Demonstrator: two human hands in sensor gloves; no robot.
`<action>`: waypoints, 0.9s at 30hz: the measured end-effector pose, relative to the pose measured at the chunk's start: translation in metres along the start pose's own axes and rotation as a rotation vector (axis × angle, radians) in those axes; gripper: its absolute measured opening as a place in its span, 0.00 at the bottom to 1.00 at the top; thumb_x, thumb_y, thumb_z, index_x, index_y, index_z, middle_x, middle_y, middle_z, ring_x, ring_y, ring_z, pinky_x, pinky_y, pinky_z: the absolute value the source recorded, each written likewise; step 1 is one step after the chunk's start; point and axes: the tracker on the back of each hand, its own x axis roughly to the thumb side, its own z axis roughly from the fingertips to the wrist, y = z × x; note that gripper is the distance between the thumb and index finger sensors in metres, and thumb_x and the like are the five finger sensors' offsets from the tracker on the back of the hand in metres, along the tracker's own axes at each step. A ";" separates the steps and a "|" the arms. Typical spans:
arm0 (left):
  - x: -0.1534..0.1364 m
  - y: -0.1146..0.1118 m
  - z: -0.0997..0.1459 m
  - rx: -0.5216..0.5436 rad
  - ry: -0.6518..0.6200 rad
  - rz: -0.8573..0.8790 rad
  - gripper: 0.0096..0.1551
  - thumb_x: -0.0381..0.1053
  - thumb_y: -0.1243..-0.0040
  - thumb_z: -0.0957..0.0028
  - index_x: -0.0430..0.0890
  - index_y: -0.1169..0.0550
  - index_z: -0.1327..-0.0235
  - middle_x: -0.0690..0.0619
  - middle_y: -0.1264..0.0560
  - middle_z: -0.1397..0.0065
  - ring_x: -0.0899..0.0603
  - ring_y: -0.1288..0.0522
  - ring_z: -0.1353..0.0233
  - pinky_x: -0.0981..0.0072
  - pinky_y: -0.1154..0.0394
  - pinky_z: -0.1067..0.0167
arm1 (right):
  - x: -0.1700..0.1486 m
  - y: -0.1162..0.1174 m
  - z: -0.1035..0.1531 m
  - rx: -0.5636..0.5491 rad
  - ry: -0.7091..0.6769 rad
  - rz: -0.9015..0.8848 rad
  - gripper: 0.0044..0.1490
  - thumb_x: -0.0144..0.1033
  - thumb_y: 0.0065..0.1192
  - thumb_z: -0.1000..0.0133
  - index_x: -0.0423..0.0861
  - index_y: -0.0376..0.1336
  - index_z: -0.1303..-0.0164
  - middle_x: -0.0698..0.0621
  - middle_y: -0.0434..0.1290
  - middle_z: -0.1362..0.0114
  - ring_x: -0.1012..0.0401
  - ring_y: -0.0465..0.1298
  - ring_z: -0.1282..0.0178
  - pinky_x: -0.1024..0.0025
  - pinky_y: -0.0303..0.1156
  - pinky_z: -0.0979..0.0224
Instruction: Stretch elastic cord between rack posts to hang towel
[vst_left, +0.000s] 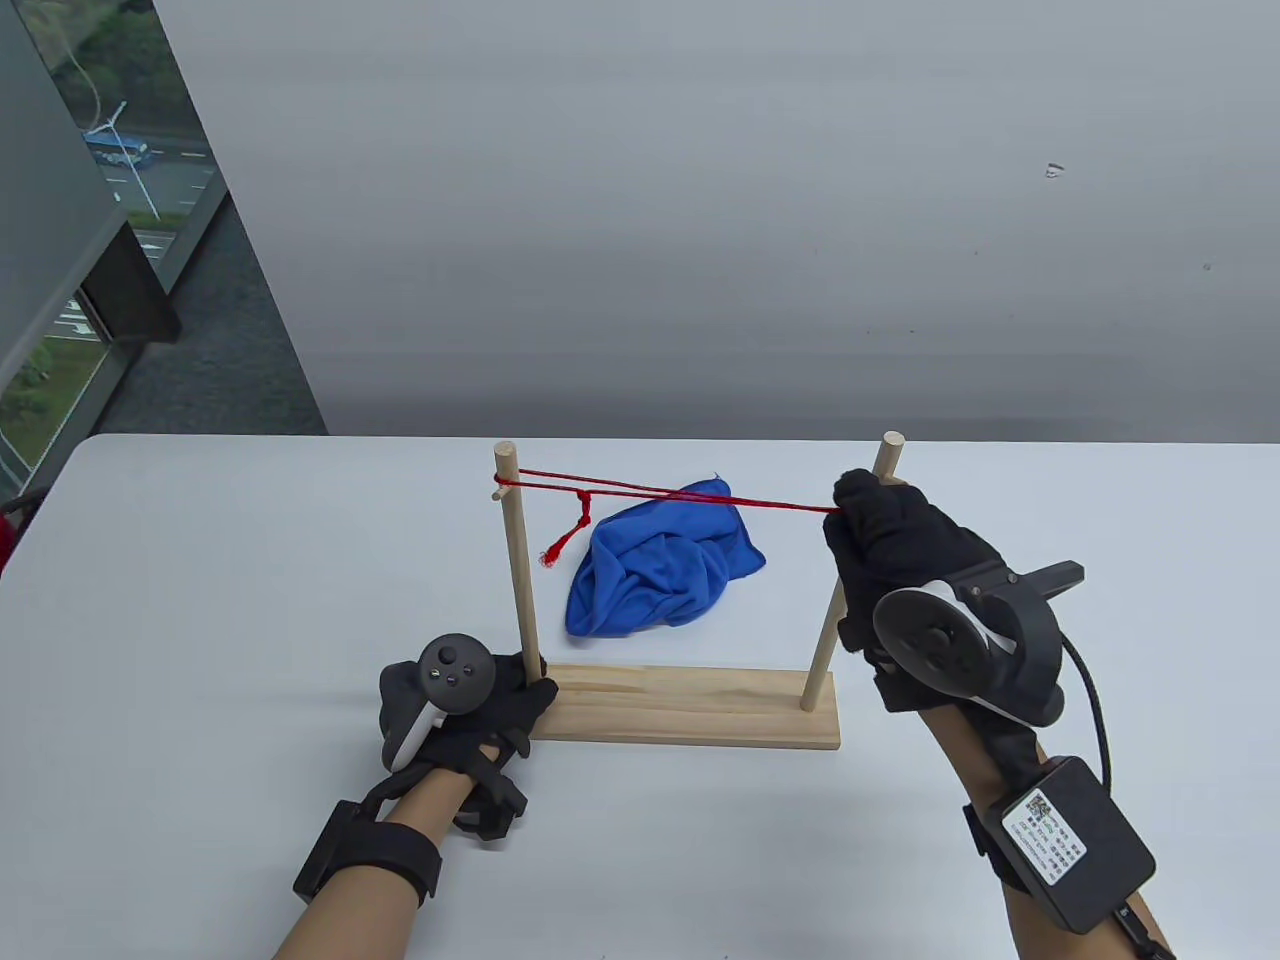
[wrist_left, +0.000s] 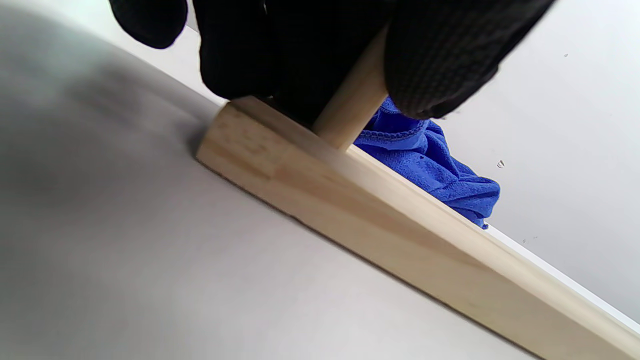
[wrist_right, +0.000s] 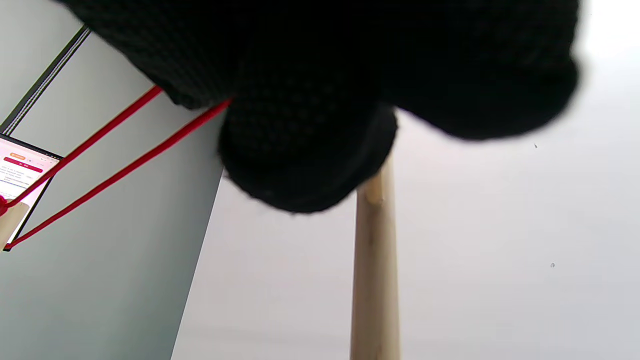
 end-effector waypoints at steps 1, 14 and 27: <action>0.000 0.000 0.000 0.003 0.006 -0.003 0.28 0.62 0.24 0.57 0.54 0.16 0.46 0.57 0.15 0.41 0.43 0.19 0.39 0.38 0.31 0.31 | 0.000 -0.001 0.000 0.002 0.000 0.004 0.27 0.46 0.63 0.50 0.43 0.67 0.46 0.50 0.80 0.53 0.64 0.85 0.73 0.73 0.81 0.74; 0.001 -0.001 0.003 0.008 0.037 -0.012 0.27 0.64 0.25 0.57 0.55 0.16 0.46 0.59 0.15 0.40 0.44 0.19 0.38 0.38 0.30 0.32 | -0.019 -0.020 -0.016 -0.060 0.096 -0.032 0.26 0.47 0.66 0.50 0.44 0.69 0.49 0.50 0.81 0.55 0.64 0.85 0.73 0.73 0.81 0.74; 0.001 -0.001 0.002 0.003 0.043 -0.009 0.27 0.64 0.24 0.57 0.56 0.16 0.45 0.59 0.15 0.40 0.44 0.19 0.37 0.38 0.31 0.31 | -0.050 -0.017 -0.030 -0.089 0.213 -0.009 0.25 0.49 0.68 0.50 0.44 0.71 0.51 0.50 0.82 0.57 0.64 0.85 0.72 0.72 0.82 0.73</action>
